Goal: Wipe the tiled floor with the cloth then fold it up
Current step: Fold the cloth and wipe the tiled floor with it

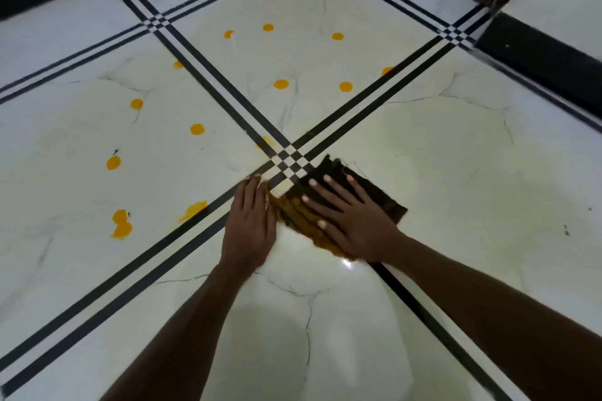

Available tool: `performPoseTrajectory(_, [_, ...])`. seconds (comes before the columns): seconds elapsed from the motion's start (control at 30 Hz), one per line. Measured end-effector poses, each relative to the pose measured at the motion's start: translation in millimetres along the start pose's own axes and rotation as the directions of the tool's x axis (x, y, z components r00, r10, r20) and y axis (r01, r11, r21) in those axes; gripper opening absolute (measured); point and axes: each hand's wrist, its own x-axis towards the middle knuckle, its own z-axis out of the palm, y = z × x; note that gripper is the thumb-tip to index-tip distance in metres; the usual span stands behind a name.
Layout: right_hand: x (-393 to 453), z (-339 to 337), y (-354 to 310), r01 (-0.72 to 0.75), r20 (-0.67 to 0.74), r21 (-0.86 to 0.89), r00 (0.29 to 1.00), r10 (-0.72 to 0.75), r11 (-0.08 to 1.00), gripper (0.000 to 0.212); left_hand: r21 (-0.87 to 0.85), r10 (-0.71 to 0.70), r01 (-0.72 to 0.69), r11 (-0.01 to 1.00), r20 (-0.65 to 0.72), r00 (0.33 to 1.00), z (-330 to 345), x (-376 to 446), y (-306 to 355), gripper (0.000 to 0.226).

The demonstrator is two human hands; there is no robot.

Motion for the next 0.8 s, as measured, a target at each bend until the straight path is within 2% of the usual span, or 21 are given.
performPoseTrajectory(0.07, [-13.3, -5.5, 34.8, -0.033, -0.009, -0.018, 0.999, 0.033, 0.999, 0.056, -0.028, -0.022, 0.022, 0.999, -0.01, 1.0, -0.6, -0.6, 0.4, 0.053])
performPoseTrajectory(0.1, [-6.4, -7.0, 53.5, -0.12, -0.05, -0.021, 0.992, 0.119, 0.993, 0.056, -0.034, -0.033, 0.032, 0.999, -0.014, 0.999, 0.3, 0.0, 1.4, 0.053])
performPoseTrajectory(0.2, [47.6, -12.8, 78.7, -0.441, -0.121, 0.038, 0.889, 0.443, 0.897, 0.061, -0.026, -0.042, 0.041, 0.999, -0.035, 0.999, 4.3, 0.6, 1.4, 0.052])
performPoseTrajectory(0.27, [85.1, -9.7, 66.5, -0.538, -0.122, 0.074, 0.831, 0.543, 0.84, 0.064, -0.017, -0.045, 0.044, 0.999, -0.059, 0.997, 4.5, 3.0, 3.1, 0.05])
performPoseTrajectory(0.33, [99.8, -4.9, 43.5, -0.473, -0.131, 0.027, 0.872, 0.472, 0.881, 0.064, 0.012, -0.033, 0.034, 0.999, -0.101, 0.994, 1.6, 9.7, 11.4, 0.045])
performPoseTrajectory(0.43, [63.4, 5.3, 13.9, -0.219, -0.125, 0.001, 0.968, 0.218, 0.976, 0.058, 0.037, -0.011, 0.016, 0.999, -0.136, 0.991, -0.9, 23.1, 36.1, 0.038])
performPoseTrajectory(0.5, [21.9, 6.5, 5.6, -0.202, -0.08, 0.078, 0.975, 0.208, 0.976, 0.058, -0.005, -0.014, 0.014, 1.0, -0.076, 0.997, 0.7, 31.1, 58.0, 0.04])
performPoseTrajectory(0.57, [-21.5, 2.1, 14.1, -0.298, -0.064, 0.197, 0.947, 0.316, 0.934, 0.059, -0.054, 0.023, -0.023, 0.998, 0.004, 1.0, 8.6, 36.2, 86.5, 0.039])
performPoseTrajectory(0.63, [-48.8, -4.6, 30.5, -0.418, -0.032, 0.348, 0.889, 0.456, 0.839, 0.063, -0.153, 0.005, 0.007, 0.988, 0.08, 0.997, 20.3, 40.7, 113.5, 0.039])
performPoseTrajectory(0.67, [-56.5, -12.0, 39.4, -0.464, -0.018, 0.459, 0.848, 0.53, 0.758, 0.064, -0.211, -0.016, 0.042, 0.977, 0.122, 0.992, 25.9, 44.8, 128.6, 0.043])
performPoseTrajectory(0.73, [-60.0, -29.7, 50.8, -0.502, 0.055, 0.712, 0.738, 0.673, 0.492, 0.058, -0.278, -0.044, 0.097, 0.956, 0.191, 0.981, 33.1, 55.0, 157.6, 0.055])
performPoseTrajectory(0.8, [-60.2, -43.9, 57.4, -0.452, 0.154, 0.873, 0.617, 0.772, 0.186, 0.052, -0.308, -0.039, 0.118, 0.944, 0.251, 0.967, 35.8, 65.1, 185.0, 0.066])
